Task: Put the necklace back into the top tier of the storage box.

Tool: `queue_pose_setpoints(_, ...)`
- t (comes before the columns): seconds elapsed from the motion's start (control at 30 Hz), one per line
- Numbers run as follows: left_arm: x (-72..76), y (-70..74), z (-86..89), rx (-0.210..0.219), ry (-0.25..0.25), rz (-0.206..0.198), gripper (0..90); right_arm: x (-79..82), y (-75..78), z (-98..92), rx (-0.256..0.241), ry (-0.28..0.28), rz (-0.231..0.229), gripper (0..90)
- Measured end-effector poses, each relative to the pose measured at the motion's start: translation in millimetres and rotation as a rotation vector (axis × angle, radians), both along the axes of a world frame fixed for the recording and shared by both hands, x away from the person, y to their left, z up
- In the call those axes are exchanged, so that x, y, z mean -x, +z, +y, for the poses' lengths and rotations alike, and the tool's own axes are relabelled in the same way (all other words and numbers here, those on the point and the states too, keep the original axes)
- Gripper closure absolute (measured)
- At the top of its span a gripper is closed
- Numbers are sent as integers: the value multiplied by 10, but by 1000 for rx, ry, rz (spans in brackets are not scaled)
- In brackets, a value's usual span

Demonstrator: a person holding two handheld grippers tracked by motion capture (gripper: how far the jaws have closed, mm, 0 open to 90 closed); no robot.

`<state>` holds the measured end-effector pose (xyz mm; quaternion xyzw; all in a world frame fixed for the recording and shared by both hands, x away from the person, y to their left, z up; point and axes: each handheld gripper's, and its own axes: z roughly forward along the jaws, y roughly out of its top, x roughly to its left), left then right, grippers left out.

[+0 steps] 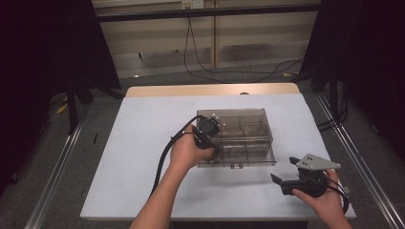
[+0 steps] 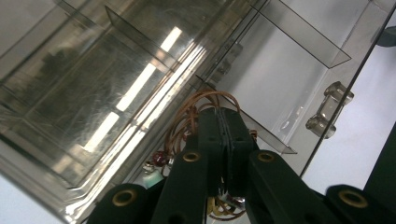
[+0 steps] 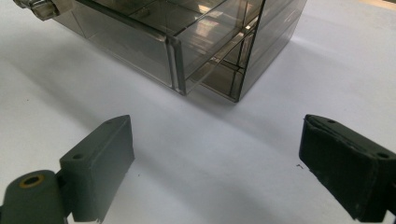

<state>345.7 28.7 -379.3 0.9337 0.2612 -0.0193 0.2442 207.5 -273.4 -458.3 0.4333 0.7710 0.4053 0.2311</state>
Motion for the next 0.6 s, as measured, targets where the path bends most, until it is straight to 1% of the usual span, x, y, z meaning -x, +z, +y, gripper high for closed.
queue_pose_setpoints(0.07,11,-23,-5,-11,-7,6,886,0,1,1,-1,2,0,99)
queue_pose_setpoints(0.13,14,-23,1,-13,-8,7,886,3,1,3,-1,0,1,100)
queue_pose_setpoints(0.23,21,-4,17,-6,-9,7,882,5,5,3,-5,2,4,100)
queue_pose_setpoints(0.27,22,9,27,-2,-14,8,874,6,7,6,-6,2,5,100)
queue_pose_setpoints(0.3,31,22,35,4,-3,6,864,5,7,7,-2,3,-1,100)
queue_pose_setpoints(0.37,38,60,62,12,4,2,854,13,15,13,-8,0,4,100)
queue_pose_setpoints(0.47,40,133,100,13,13,-2,842,16,23,20,-9,-2,5,105)
queue_pose_setpoints(0.53,35,185,124,10,22,-13,833,16,18,25,-6,3,12,110)
queue_pose_setpoints(0.57,32,205,135,21,27,-14,833,15,15,28,-4,5,13,111)
queue_pose_setpoints(0.6,27,230,145,21,28,-21,832,18,15,32,-2,3,16,114)
